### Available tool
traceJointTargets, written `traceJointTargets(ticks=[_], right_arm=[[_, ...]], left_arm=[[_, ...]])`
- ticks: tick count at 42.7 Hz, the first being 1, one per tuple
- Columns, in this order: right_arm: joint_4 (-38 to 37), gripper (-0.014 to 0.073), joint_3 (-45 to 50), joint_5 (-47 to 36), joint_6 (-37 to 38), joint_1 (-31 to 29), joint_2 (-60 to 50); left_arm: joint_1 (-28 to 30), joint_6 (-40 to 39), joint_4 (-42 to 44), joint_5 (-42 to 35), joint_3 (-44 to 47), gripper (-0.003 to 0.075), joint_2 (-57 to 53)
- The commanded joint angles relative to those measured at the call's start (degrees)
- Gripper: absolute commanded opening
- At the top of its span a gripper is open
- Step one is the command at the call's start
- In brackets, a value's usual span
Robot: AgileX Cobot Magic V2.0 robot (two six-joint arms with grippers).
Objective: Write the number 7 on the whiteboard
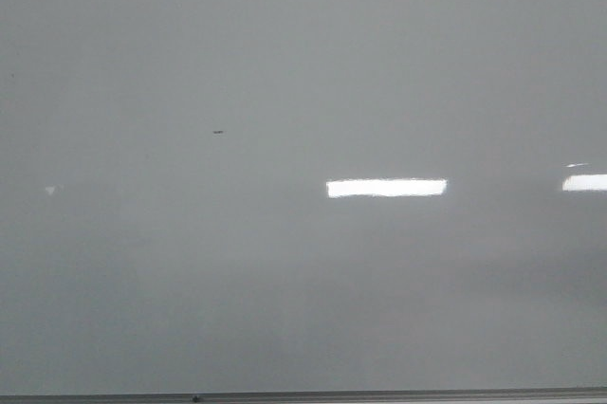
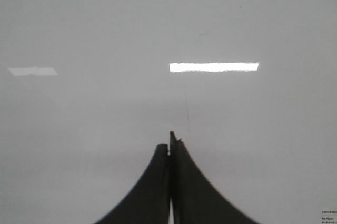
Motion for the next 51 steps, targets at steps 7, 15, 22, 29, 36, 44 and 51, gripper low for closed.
traceJointTargets(ticks=[7,15,22,29,36,44,51], right_arm=[[-0.52,-0.0067,-0.16,-4.43,-0.34,0.0,-0.98],[-0.52,-0.0067,-0.16,-4.43,-0.34,0.0,-0.98],[0.52,-0.0067,-0.21,-6.59,-0.34,0.0,-0.98],[1.23,-0.0067,-3.45,-8.32,-0.34,0.0,-0.98],[1.17,-0.0067,-14.09,-0.7,-0.34,0.0,-0.06],[1.17,-0.0065,-24.53,6.45,-0.34,0.0,8.77],[1.17,-0.0065,-28.17,5.81,-0.34,0.0,17.15]], left_arm=[[0.14,-0.48,-0.06,-5.0,0.26,-0.002,-0.87],[0.14,-0.48,-0.06,-5.0,0.26,-0.002,-0.87],[0.14,-0.48,-0.06,-5.69,0.26,-0.002,-0.87],[0.14,-0.48,-1.49,-15.24,-0.58,-0.002,-0.87],[0.14,-0.48,-2.63,-12.36,-8.97,-0.002,0.22],[0.14,-0.37,-1.63,1.25,-21.08,-0.002,10.18],[0.14,-0.37,-1.21,4.25,-25.95,-0.002,20.41]])
